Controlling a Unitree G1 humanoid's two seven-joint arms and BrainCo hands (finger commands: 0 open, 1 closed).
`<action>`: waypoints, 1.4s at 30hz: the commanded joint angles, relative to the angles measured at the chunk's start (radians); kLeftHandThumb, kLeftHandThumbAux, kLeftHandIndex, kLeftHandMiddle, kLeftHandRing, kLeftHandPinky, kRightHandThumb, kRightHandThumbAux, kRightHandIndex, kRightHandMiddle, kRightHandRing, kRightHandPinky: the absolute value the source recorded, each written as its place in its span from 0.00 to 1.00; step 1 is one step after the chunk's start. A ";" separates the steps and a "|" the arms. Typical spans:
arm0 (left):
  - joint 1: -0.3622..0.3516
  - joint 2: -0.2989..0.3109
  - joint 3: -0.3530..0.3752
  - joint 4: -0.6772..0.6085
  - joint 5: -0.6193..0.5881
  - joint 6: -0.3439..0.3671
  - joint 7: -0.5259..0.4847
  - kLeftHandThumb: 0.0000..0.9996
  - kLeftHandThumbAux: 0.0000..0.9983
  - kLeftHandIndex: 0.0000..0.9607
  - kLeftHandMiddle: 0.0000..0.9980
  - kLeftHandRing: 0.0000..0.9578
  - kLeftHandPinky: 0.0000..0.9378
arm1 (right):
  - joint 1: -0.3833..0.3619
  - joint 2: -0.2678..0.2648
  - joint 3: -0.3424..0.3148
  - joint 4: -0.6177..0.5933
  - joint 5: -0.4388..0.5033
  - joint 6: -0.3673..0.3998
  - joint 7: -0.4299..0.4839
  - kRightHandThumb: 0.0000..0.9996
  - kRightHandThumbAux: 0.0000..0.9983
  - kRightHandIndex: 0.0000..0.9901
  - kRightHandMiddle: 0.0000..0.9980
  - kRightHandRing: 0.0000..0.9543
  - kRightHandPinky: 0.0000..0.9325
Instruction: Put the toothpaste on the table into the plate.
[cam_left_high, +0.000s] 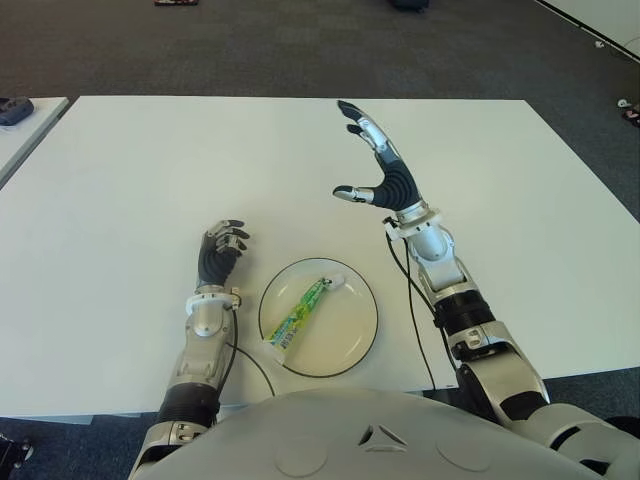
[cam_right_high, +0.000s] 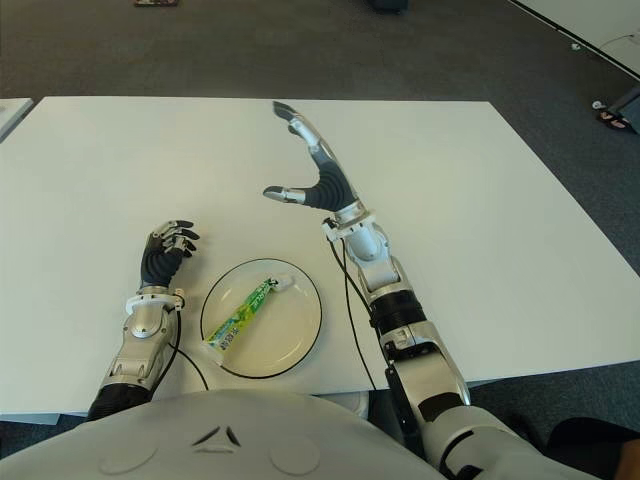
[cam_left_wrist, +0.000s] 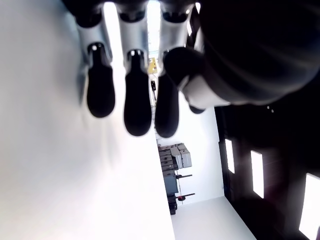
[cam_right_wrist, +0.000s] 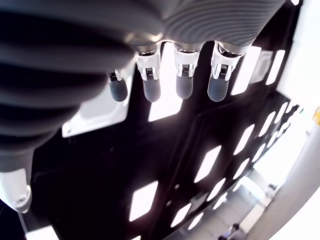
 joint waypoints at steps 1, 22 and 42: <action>0.013 -0.005 -0.008 0.040 -0.005 0.023 -0.012 0.83 0.68 0.40 0.52 0.66 0.64 | 0.076 0.053 -0.051 0.002 0.020 0.074 -0.055 0.03 0.62 0.00 0.00 0.00 0.11; 0.019 0.005 -0.006 0.035 -0.012 0.018 -0.019 0.83 0.68 0.40 0.51 0.65 0.64 | 0.203 0.210 -0.233 0.180 0.087 0.033 -0.227 0.52 0.80 0.35 0.30 0.29 0.31; 0.010 0.008 -0.008 0.047 -0.010 0.019 -0.018 0.83 0.68 0.41 0.50 0.64 0.63 | 0.260 0.213 -0.242 0.204 0.022 0.056 -0.319 0.70 0.73 0.44 0.45 0.39 0.38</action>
